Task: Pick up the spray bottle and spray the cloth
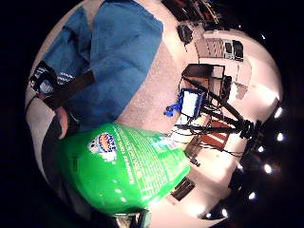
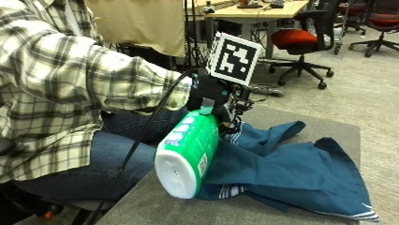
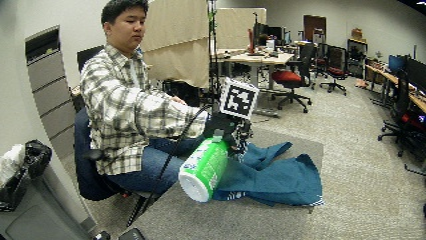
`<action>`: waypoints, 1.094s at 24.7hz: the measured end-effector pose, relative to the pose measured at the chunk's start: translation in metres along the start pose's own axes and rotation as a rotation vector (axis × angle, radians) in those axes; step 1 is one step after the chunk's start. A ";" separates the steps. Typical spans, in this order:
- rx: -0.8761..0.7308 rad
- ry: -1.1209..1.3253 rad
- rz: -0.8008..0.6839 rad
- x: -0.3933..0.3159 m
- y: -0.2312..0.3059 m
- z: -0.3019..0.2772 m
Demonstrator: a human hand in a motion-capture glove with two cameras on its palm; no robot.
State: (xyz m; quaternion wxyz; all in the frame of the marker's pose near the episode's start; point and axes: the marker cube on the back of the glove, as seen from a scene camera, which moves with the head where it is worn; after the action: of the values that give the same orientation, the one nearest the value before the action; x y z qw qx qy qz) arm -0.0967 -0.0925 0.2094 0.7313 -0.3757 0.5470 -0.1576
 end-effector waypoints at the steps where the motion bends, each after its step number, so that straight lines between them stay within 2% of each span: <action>1: -0.004 0.007 -0.002 -0.002 0.000 0.001; 11: -0.008 0.010 -0.013 -0.010 -0.002 0.004; 20: 0.127 -0.256 0.016 0.009 0.006 -0.026; 27: 0.293 -0.541 -0.015 0.032 0.023 -0.054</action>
State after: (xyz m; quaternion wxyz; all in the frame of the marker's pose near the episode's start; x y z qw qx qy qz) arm -0.1391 -0.1182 0.1649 0.8957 -0.2986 0.3009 -0.1345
